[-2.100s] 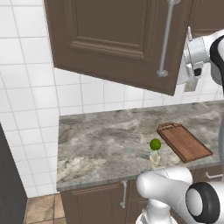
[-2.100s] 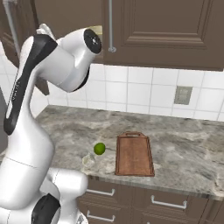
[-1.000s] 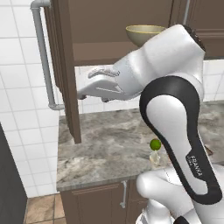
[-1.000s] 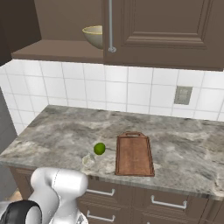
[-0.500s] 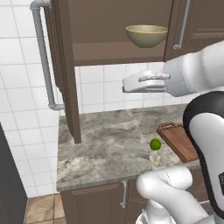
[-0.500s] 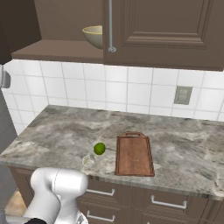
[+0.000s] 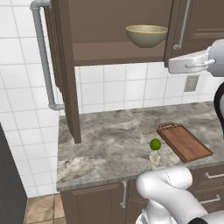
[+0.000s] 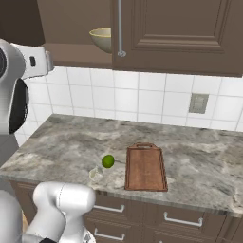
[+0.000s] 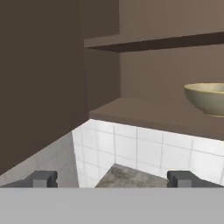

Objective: Open the cabinet. Place the bowl and condiment on the counter. Then place the lime and garlic on the cutting board.

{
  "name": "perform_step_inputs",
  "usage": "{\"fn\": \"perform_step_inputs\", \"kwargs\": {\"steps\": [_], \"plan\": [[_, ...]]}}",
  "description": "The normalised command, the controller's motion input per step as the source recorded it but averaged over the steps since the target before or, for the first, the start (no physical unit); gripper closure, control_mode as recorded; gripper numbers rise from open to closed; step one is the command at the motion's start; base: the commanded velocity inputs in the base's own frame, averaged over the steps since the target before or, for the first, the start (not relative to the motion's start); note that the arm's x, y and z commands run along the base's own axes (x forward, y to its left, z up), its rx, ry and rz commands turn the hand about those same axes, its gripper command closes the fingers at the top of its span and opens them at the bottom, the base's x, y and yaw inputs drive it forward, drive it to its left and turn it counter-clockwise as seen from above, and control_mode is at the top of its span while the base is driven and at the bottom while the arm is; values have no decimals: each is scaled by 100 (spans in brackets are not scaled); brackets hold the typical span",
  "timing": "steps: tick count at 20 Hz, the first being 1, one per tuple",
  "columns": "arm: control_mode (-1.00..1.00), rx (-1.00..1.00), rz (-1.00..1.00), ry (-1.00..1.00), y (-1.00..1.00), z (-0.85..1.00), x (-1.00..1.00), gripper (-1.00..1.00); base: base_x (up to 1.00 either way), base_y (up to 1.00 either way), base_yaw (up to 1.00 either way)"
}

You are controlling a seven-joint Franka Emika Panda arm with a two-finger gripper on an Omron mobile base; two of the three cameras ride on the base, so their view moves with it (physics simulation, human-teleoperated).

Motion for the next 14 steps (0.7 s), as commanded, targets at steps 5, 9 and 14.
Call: {"fn": "perform_step_inputs", "kwargs": {"steps": [5, 9, 14], "plan": [[-100, -5, -8, -5, -100, 89, 55, -100, 0, 0, 0], [-100, -4, -13, -2, -100, 16, 48, -100, 0, 0, 0], [-100, -10, -16, 0, -60, -83, 64, -100, 0, 0, 0]]}}
